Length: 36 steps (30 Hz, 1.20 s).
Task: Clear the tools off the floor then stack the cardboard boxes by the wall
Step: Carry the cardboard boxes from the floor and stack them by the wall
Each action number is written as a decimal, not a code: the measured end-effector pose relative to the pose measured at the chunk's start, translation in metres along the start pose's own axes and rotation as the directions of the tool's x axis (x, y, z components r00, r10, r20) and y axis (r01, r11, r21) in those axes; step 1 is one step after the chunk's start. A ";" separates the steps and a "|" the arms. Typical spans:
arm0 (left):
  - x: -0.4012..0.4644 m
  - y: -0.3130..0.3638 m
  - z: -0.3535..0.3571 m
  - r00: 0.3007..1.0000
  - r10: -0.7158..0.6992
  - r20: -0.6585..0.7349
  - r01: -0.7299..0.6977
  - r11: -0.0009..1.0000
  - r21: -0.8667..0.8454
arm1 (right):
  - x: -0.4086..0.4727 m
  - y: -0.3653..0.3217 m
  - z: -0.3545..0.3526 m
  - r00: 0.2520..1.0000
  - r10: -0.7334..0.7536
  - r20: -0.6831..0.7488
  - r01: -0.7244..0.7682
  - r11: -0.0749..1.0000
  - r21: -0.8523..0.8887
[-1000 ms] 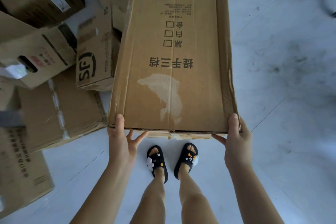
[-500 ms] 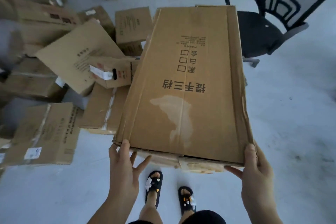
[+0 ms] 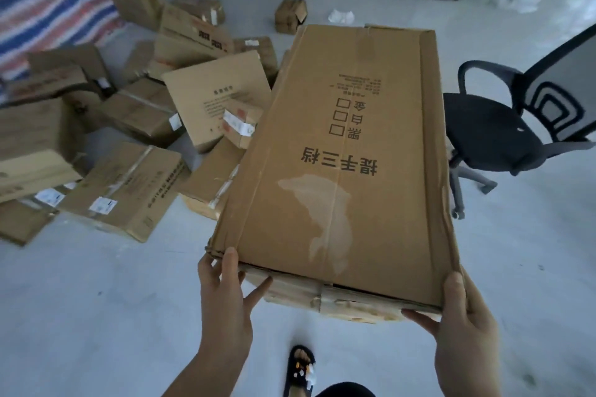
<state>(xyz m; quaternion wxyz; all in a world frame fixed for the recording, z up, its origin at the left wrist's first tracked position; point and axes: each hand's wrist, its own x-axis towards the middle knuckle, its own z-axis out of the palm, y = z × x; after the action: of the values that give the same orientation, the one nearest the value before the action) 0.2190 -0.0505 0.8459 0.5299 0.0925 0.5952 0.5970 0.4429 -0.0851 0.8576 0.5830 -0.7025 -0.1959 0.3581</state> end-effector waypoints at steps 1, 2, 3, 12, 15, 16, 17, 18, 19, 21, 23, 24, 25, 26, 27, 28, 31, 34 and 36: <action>-0.007 0.002 -0.010 1.000 0.015 -0.013 -0.015 1.000 -0.023 | -0.007 0.000 0.000 1.000 -0.004 0.027 0.004 1.000 -0.004; -0.014 0.003 -0.021 0.999 0.031 -0.027 -0.033 0.998 -0.048 | -0.016 0.000 0.000 0.999 -0.009 0.051 0.010 1.000 -0.008; -0.023 0.005 -0.034 0.998 0.049 -0.042 -0.052 0.996 -0.070 | -0.025 0.001 0.000 0.997 -0.016 0.076 0.017 1.000 -0.014; -0.123 0.017 -0.197 0.936 0.219 -0.275 -0.276 0.943 -0.187 | -0.158 0.030 0.001 0.906 -0.070 0.416 0.098 0.994 -0.045; -0.167 0.015 -0.255 0.884 0.236 -0.404 -0.342 0.915 -0.214 | -0.207 0.042 0.004 0.831 -0.060 0.553 0.109 0.992 -0.057; -0.182 0.014 -0.273 0.863 0.238 -0.446 -0.362 0.907 -0.217 | -0.222 0.046 0.005 0.800 -0.056 0.597 0.118 0.991 -0.066; -0.197 0.012 -0.290 0.840 0.240 -0.488 -0.383 0.898 -0.218 | -0.238 0.049 0.007 0.765 -0.053 0.641 0.129 0.989 -0.073; -0.213 0.009 -0.307 0.813 0.240 -0.530 -0.405 0.888 -0.219 | -0.253 0.052 0.008 0.728 -0.047 0.684 0.141 0.987 -0.082; -0.229 0.006 -0.321 0.787 0.239 -0.569 -0.425 0.878 -0.219 | -0.268 0.055 0.010 0.692 -0.040 0.721 0.148 0.985 -0.087; -0.259 -0.001 -0.346 0.719 0.228 -0.656 -0.478 0.848 -0.228 | -0.295 0.060 0.014 0.608 -0.033 0.793 0.175 0.980 -0.093; -0.286 -0.012 -0.365 0.635 0.205 -0.745 -0.538 0.809 -0.237 | -0.318 0.066 0.017 0.507 -0.011 0.862 0.210 0.972 -0.111; -0.299 -0.019 -0.373 0.588 0.186 -0.787 -0.567 0.788 -0.237 | -0.327 0.069 0.018 0.454 0.001 0.891 0.224 0.968 -0.115; -0.313 -0.028 -0.379 0.537 0.171 -0.826 -0.594 0.771 -0.228 | -0.335 0.073 0.018 0.401 0.012 0.916 0.241 0.963 -0.118; -0.327 -0.038 -0.382 0.490 0.169 -0.855 -0.617 0.761 -0.203 | -0.343 0.075 0.017 0.339 0.021 0.940 0.268 0.956 -0.119; -0.340 -0.048 -0.385 0.437 0.177 -0.882 -0.638 0.752 -0.165 | -0.352 0.077 0.016 0.269 0.032 0.963 0.294 0.949 -0.114; -0.353 -0.058 -0.385 0.379 0.183 -0.907 -0.655 0.745 -0.124 | -0.361 0.079 0.015 0.206 0.047 0.978 0.309 0.945 -0.110; -0.390 -0.087 -0.383 0.226 0.106 -0.968 -0.679 0.730 -0.079 | -0.386 0.086 0.006 0.021 0.084 0.996 0.328 0.941 -0.086; -0.427 -0.117 -0.380 0.101 -0.015 -0.995 -0.730 0.678 -0.084 | -0.410 0.102 -0.012 -0.165 0.133 0.977 0.356 0.932 -0.066; -0.454 -0.141 -0.373 0.004 -0.066 -0.998 -0.746 0.664 -0.047 | -0.422 0.116 -0.030 -0.258 0.162 0.952 0.382 0.922 -0.053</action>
<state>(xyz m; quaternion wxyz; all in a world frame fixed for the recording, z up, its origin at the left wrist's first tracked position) 0.2072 -0.6544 0.8660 -0.1818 -0.3367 0.5150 0.7671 0.1668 -0.4258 0.8646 0.0986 -0.2105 -0.7017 0.6735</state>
